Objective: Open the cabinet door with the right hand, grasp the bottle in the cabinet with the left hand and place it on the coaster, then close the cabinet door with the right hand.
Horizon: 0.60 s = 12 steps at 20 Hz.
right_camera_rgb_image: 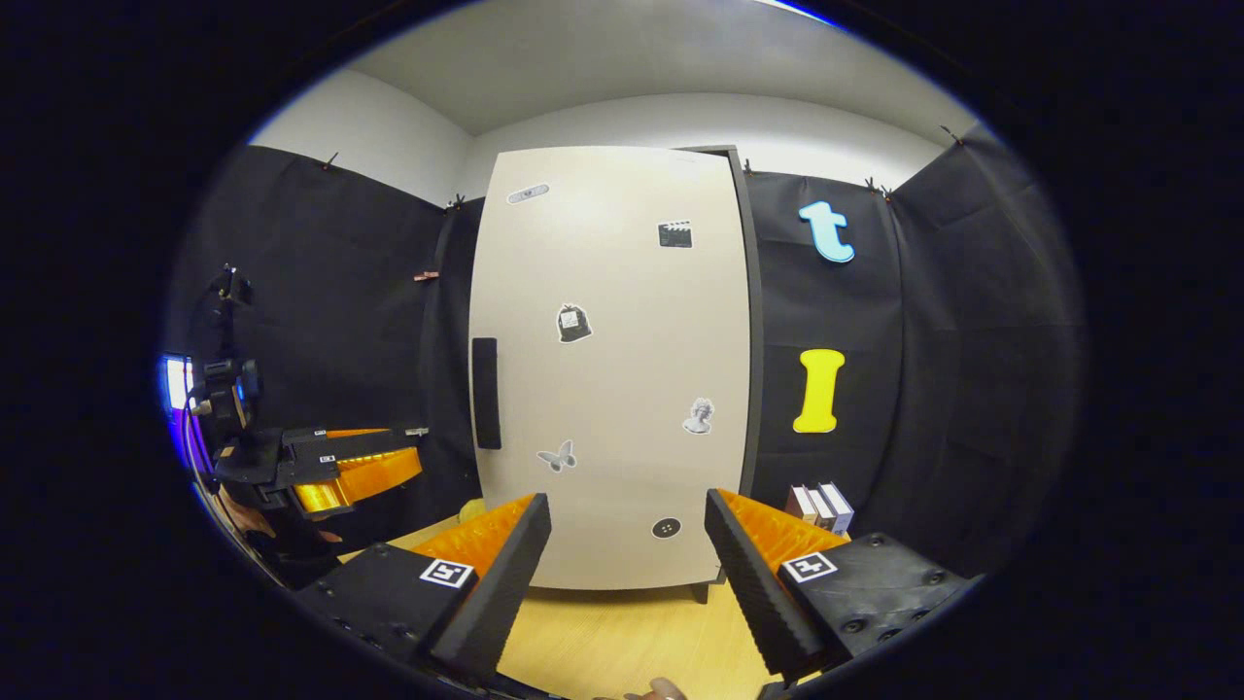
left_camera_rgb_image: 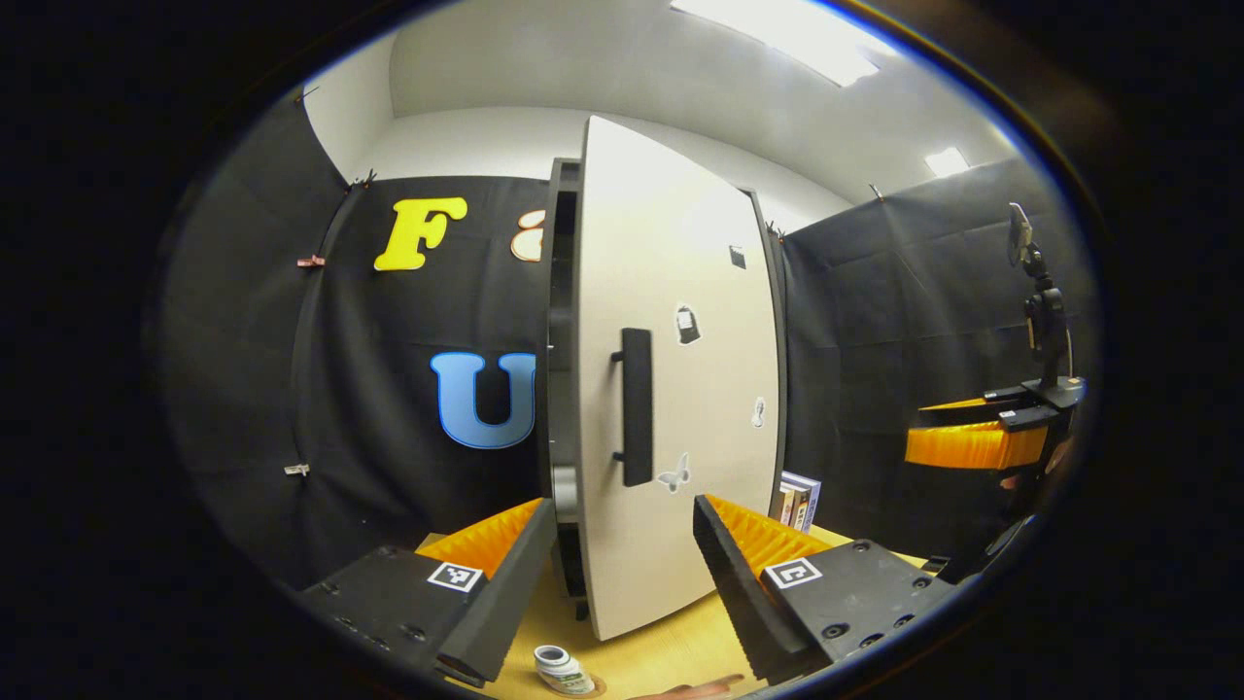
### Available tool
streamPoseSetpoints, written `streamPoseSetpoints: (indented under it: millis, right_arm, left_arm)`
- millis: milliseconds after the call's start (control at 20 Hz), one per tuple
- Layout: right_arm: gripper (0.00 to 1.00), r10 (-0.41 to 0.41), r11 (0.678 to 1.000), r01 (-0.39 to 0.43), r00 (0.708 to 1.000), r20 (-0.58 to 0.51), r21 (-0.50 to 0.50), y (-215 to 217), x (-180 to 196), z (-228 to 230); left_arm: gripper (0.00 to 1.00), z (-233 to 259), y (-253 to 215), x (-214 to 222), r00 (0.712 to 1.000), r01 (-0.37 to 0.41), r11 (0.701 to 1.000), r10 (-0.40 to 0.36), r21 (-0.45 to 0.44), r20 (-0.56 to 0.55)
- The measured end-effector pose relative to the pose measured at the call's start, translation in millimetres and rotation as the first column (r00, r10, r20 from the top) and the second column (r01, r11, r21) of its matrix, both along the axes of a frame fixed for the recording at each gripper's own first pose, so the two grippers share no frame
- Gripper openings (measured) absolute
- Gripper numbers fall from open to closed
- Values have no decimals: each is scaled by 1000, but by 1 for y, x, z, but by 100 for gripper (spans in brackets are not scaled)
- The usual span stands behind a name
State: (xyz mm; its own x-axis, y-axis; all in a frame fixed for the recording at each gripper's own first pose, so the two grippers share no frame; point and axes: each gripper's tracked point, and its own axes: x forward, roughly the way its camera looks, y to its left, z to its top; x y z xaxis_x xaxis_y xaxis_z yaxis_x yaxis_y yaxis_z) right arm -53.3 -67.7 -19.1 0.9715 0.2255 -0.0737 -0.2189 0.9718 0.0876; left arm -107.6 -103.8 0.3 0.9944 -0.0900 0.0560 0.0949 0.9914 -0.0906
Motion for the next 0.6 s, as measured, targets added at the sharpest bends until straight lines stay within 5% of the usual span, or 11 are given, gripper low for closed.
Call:
streamPoseSetpoints:
  millis: [300, 600]
  right_arm:
    - [99, 65, 998, -64, 998, 18, -22, 4, -1, -2]
    - [98, 47, 995, -44, 998, 32, -95, 5, 4, -9]
  left_arm:
    - [90, 7, -32, -12, 999, -43, 999, 43, 4, 9]
    - [90, 5, -26, -9, 994, -110, 992, 108, -67, -30]
